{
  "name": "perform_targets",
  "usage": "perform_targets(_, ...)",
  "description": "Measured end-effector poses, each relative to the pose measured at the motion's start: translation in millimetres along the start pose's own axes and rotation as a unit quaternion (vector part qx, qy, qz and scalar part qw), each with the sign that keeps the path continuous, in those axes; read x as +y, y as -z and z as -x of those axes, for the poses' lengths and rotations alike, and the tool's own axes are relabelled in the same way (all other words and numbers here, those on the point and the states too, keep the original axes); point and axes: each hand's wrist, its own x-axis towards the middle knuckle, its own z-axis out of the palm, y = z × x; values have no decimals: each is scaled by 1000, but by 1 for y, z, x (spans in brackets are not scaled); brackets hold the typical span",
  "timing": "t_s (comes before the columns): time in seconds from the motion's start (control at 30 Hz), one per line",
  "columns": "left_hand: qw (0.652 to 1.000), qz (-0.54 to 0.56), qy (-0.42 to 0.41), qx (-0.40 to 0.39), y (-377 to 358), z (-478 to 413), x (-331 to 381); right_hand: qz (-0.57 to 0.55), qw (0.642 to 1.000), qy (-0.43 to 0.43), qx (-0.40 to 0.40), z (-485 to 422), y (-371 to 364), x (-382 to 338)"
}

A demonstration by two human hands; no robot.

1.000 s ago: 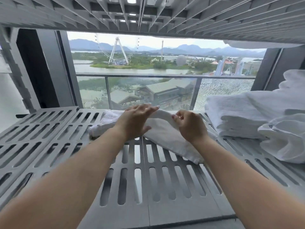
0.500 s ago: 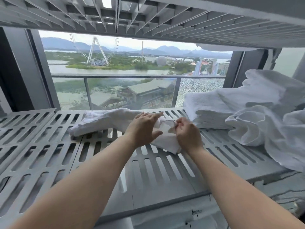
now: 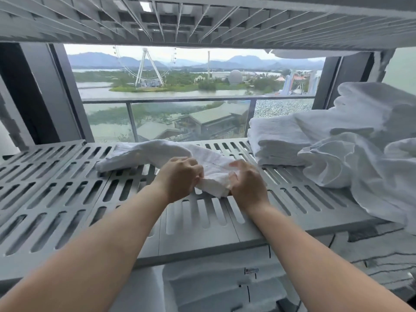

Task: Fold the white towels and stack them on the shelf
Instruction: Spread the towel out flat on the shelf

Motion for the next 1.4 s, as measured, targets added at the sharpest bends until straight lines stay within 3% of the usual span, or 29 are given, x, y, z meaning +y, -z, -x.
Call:
perform_targets(0.13,999,27,-25,14,-1,1,27,38,997,-40,60,2,2,-1)
perform_targets(0.33,997,-8,-50,-54,-4,-3,36,-8,992,-105,73,1,7,4)
perform_targets(0.43,997,-54,-60,-19,-6,-5,34,-64,991,-86,81,0,7,2)
perform_targets(0.53,987,-131,-78,-40,-12,-13,35,-116,988,-60,80,2,8,0)
perform_targets(0.67,994,-8,93,62,-15,-28,31,-131,990,-50,3,-1,5,2)
perform_targets(0.8,991,36,113,61,-17,-47,17,-21,996,-34,-85,-12,-6,-2)
perform_targets(0.9,983,91,135,84,-22,-60,0,63,994,-54,-76,-25,-14,-6)
perform_targets(1.03,962,169,168,136,-25,-79,-22,80,992,-59,-82,-45,-22,-8)
perform_targets(1.23,921,202,260,207,-23,-104,-56,108,989,-97,11,-81,-31,1)
perform_targets(1.3,911,199,276,235,-21,-107,-62,77,990,-113,12,-97,-37,2)
perform_targets(1.4,896,163,296,289,-6,-117,-72,-53,980,-185,-42,-124,-47,2)
